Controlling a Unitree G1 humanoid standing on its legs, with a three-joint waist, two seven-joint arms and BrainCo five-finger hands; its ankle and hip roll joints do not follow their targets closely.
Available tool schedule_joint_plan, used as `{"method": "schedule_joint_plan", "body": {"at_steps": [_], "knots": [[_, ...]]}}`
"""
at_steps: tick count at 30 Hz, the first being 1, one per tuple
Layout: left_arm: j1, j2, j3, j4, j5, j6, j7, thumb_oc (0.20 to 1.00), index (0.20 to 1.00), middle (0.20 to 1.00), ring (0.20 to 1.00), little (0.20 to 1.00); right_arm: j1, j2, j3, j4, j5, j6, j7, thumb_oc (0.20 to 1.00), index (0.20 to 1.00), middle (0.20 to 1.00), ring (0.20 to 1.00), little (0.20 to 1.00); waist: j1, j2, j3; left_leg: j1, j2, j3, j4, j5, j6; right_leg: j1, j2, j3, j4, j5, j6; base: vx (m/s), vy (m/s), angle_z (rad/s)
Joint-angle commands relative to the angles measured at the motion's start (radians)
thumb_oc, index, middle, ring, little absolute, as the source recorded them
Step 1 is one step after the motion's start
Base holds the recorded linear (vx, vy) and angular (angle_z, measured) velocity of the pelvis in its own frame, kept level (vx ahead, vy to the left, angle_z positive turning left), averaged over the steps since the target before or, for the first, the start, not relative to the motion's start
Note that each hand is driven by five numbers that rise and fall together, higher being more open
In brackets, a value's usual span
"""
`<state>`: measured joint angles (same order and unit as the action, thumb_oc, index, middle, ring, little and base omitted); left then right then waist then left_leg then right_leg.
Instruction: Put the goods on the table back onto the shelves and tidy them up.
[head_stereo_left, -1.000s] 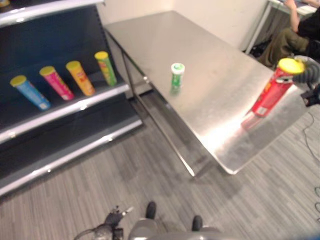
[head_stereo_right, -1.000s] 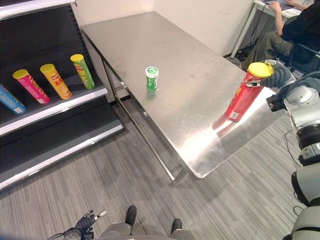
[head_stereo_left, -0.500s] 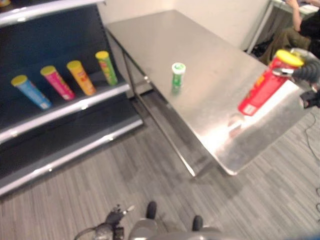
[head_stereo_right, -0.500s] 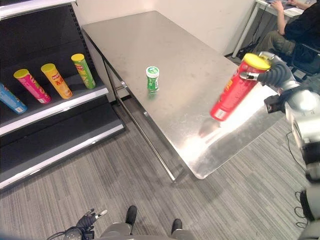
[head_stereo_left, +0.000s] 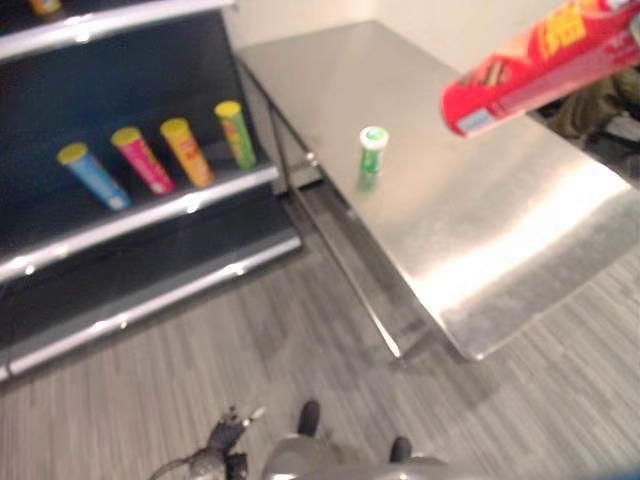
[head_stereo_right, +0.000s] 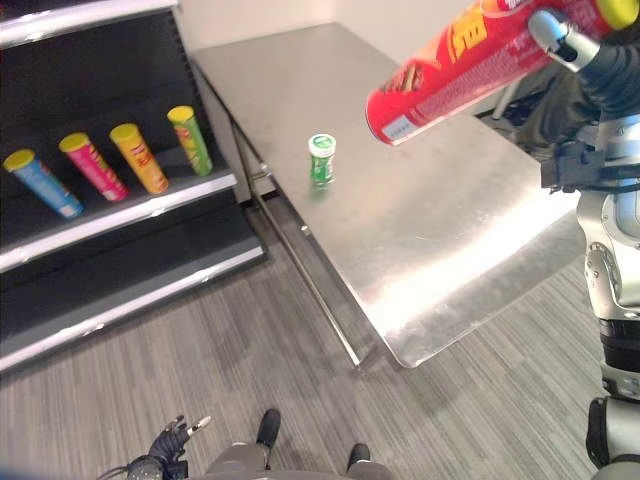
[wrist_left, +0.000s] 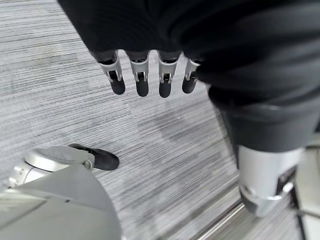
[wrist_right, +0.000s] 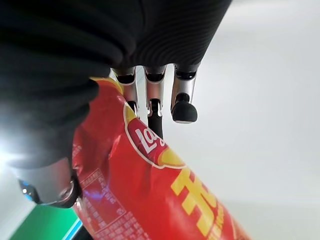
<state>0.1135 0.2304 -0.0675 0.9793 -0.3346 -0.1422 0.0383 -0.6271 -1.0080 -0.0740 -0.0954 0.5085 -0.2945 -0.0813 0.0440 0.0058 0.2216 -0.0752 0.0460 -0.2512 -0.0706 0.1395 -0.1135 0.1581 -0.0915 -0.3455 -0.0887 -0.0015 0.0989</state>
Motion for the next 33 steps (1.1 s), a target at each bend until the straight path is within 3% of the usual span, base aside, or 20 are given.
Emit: {"method": "schedule_joint_plan", "body": {"at_steps": [1, 2, 3, 5, 8, 11, 12, 13, 14, 15, 17, 19, 21, 23, 24, 27, 29, 31, 33], "knots": [[-0.004, 0.055, 0.001, -0.022, -0.03, -0.026, 0.002, 1.0, 1.0, 1.0, 1.0, 1.0, -0.113, -0.044, 0.012, -0.064, -0.016, -0.056, -0.027, 0.2, 0.2, 0.2, 0.2, 0.2, 0.03, -0.045, 0.002, -0.028, 0.154, 0.122, 0.156, -0.141, -0.1, 0.008, -0.047, 0.016, 0.094, -0.222, 0.021, -0.01, 0.071, 0.72], [-0.004, 0.055, 0.001, -0.022, -0.03, -0.026, 0.002, 1.0, 1.0, 1.0, 1.0, 1.0, -0.112, -0.044, 0.012, -0.065, -0.016, -0.056, -0.027, 0.2, 0.2, 0.2, 0.2, 0.2, 0.029, -0.045, 0.002, -0.028, 0.154, 0.122, 0.156, -0.14, -0.1, 0.008, -0.047, 0.015, 0.094, -0.222, 0.021, 0.0, 0.182, 0.84], [-0.006, 0.055, 0.001, -0.015, -0.022, -0.028, -0.001, 1.0, 1.0, 1.0, 1.0, 1.0, -0.103, -0.053, 0.009, -0.073, -0.024, -0.05, -0.02, 0.2, 0.2, 0.2, 0.2, 0.2, 0.025, -0.042, 0.0, -0.032, 0.208, 0.148, 0.137, -0.111, -0.11, 0.014, -0.064, -0.01, 0.1, -0.219, 0.033, 0.01, 0.228, 0.6], [-0.013, 0.06, 0.0, -0.009, -0.017, -0.029, 0.005, 1.0, 1.0, 1.0, 1.0, 1.0, -0.104, -0.056, 0.011, -0.074, -0.029, -0.05, -0.021, 0.2, 0.2, 0.2, 0.2, 0.2, 0.02, -0.04, -0.003, -0.04, 0.249, 0.168, 0.125, -0.094, -0.116, 0.019, -0.089, -0.033, 0.106, -0.213, 0.049, 0.01, 0.335, 0.45], [-0.015, 0.068, -0.005, -0.009, 0.002, -0.03, 0.006, 1.0, 1.0, 1.0, 1.0, 1.0, -0.09, -0.072, 0.012, -0.085, -0.051, -0.036, -0.012, 0.2, 0.2, 0.2, 0.2, 0.2, 0.01, -0.026, -0.026, -0.028, 0.267, 0.216, 0.119, -0.105, -0.115, 0.026, -0.148, -0.066, 0.117, -0.18, 0.083, 0.04, 0.394, 0.4], [-0.018, 0.074, -0.018, -0.018, 0.03, -0.027, -0.001, 1.0, 1.0, 1.0, 1.0, 1.0, -0.039, -0.057, 0.005, -0.091, -0.075, -0.009, -0.001, 0.2, 0.2, 0.2, 0.2, 0.2, 0.005, -0.027, -0.047, -0.031, 0.221, 0.235, 0.17, -0.171, -0.105, 0.031, -0.24, -0.08, 0.128, -0.112, 0.115, 0.09, 0.497, 0.59], [-0.026, 0.084, -0.02, -0.019, 0.046, -0.027, 0.0, 1.0, 1.0, 1.0, 1.0, 1.0, -0.007, -0.04, -0.02, -0.093, -0.089, 0.001, -0.001, 0.2, 0.2, 0.2, 0.2, 0.2, 0.009, -0.041, -0.048, -0.037, 0.182, 0.242, 0.201, -0.206, -0.089, 0.029, -0.295, -0.091, 0.144, -0.054, 0.131, 0.07, 0.455, 0.69], [-0.026, 0.089, -0.023, -0.021, 0.057, -0.025, 0.0, 1.0, 1.0, 1.0, 1.0, 1.0, 0.005, -0.021, -0.016, -0.092, -0.106, 0.01, 0.0, 0.2, 0.2, 0.2, 0.2, 0.2, 0.009, -0.051, -0.044, -0.043, 0.146, 0.244, 0.227, -0.233, -0.074, 0.015, -0.346, -0.08, 0.174, 0.044, 0.146, 0.03, 0.326, 0.67], [-0.027, 0.09, -0.024, -0.021, 0.057, -0.025, 0.0, 1.0, 1.0, 1.0, 1.0, 1.0, 0.006, -0.02, -0.018, -0.093, -0.106, 0.011, 0.0, 0.2, 0.2, 0.2, 0.2, 0.2, 0.009, -0.057, -0.047, -0.049, 0.138, 0.244, 0.229, -0.23, -0.069, 0.012, -0.353, -0.081, 0.171, 0.051, 0.149, 0.05, 0.465, 0.52], [-0.042, 0.104, -0.026, -0.025, 0.062, -0.023, 0.002, 1.0, 1.0, 1.0, 1.0, 1.0, 0.017, -0.005, 0.007, -0.112, -0.122, 0.017, 0.007, 0.2, 0.2, 0.2, 0.2, 0.2, 0.011, -0.057, -0.042, -0.055, 0.092, 0.245, 0.247, -0.26, -0.042, -0.007, -0.393, -0.06, 0.202, 0.096, 0.133, 0.06, 0.419, 0.53], [-0.057, 0.126, -0.031, -0.035, 0.083, -0.021, -0.004, 1.0, 1.0, 1.0, 1.0, 1.0, 0.036, -0.013, 0.006, -0.125, -0.136, 0.025, 0.022, 0.2, 0.2, 0.2, 0.2, 0.2, -0.003, -0.057, -0.05, -0.073, 0.048, 0.216, 0.236, -0.256, -0.019, -0.044, -0.359, 0.041, 0.235, 0.099, 0.119, 0.1, 0.404, 0.6], [-0.07, 0.133, -0.026, -0.027, 0.08, -0.02, -0.007, 1.0, 1.0, 1.0, 1.0, 1.0, 0.03, -0.036, 0.022, -0.134, -0.151, 0.032, 0.038, 0.2, 0.2, 0.2, 0.2, 0.2, -0.013, -0.056, -0.048, -0.07, 0.023, 0.196, 0.228, -0.257, -0.006, -0.064, -0.29, 0.117, 0.241, 0.037, 0.112, 0.14, 0.263, 0.64], [-0.079, 0.14, -0.025, -0.028, 0.071, -0.019, -0.008, 1.0, 1.0, 1.0, 1.0, 1.0, -0.014, -0.053, 0.074, -0.142, -0.144, 0.034, 0.056, 0.2, 0.2, 0.2, 0.2, 0.2, -0.021, -0.057, -0.038, -0.068, 0.007, 0.178, 0.234, -0.262, 0.009, -0.1, -0.211, 0.163, 0.225, -0.063, 0.089, 0.15, 0.177, 0.55], [-0.084, 0.138, -0.028, -0.022, 0.066, -0.013, -0.013, 1.0, 1.0, 1.0, 1.0, 1.0, -0.069, -0.063, 0.139, -0.144, -0.139, 0.036, 0.076, 0.2, 0.2, 0.2, 0.2, 0.2, -0.029, -0.065, -0.019, -0.054, -0.02, 0.159, 0.238, -0.27, 0.027, -0.155, -0.123, 0.222, 0.216, -0.114, 0.073, 0.16, 0.143, 0.47], [-0.098, 0.133, -0.036, -0.008, 0.066, -0.007, -0.015, 1.0, 1.0, 1.0, 1.0, 1.0, -0.106, -0.07, 0.184, -0.134, -0.148, 0.039, 0.083, 0.2, 0.2, 0.2, 0.2, 0.2, -0.038, -0.075, -0.004, -0.036, -0.039, 0.144, 0.235, -0.275, 0.035, -0.199, -0.063, 0.262, 0.215, -0.121, 0.066, 0.18, 0.136, 0.42], [-0.124, 0.117, -0.055, 0.009, 0.07, 0.002, -0.022, 1.0, 1.0, 1.0, 1.0, 1.0, -0.152, -0.084, 0.259, -0.148, -0.17, 0.05, 0.108, 0.2, 0.2, 0.2, 0.2, 0.2, -0.057, -0.098, 0.034, 0.003, -0.106, 0.086, 0.239, -0.288, 0.048, -0.283, 0.05, 0.325, 0.197, -0.095, 0.048, 0.18, 0.097, 0.76], [-0.129, 0.111, -0.06, 0.009, 0.071, 0.006, -0.029, 1.0, 1.0, 1.0, 1.0, 1.0, -0.163, -0.089, 0.28, -0.152, -0.173, 0.054, 0.116, 0.2, 0.2, 0.2, 0.2, 0.2, -0.067, -0.099, 0.043, 0.015, -0.121, 0.064, 0.243, -0.296, 0.048, -0.294, 0.067, 0.32, 0.195, -0.089, 0.048, 0.17, 0.012, 0.84], [-0.146, 0.099, -0.08, 0.009, 0.071, 0.003, -0.03, 1.0, 1.0, 1.0, 1.0, 1.0, -0.171, -0.069, 0.311, -0.156, -0.186, 0.058, 0.125, 0.2, 0.2, 0.2, 0.2, 0.2, -0.064, -0.112, 0.065, 0.028, -0.152, 0.031, 0.278, -0.326, 0.046, -0.288, 0.058, 0.261, 0.19, -0.083, 0.036, 0.25, -0.065, 0.62], [-0.147, 0.097, -0.09, -0.003, 0.072, 0.0, -0.029, 1.0, 1.0, 1.0, 1.0, 1.0, -0.19, -0.059, 0.338, -0.144, -0.197, 0.057, 0.124, 0.2, 0.2, 0.2, 0.2, 0.2, -0.056, -0.109, 0.073, 0.024, -0.14, 0.045, 0.317, -0.36, 0.039, -0.278, 0.054, 0.242, 0.207, -0.105, 0.01, 0.12, -0.086, 0.98]]}}
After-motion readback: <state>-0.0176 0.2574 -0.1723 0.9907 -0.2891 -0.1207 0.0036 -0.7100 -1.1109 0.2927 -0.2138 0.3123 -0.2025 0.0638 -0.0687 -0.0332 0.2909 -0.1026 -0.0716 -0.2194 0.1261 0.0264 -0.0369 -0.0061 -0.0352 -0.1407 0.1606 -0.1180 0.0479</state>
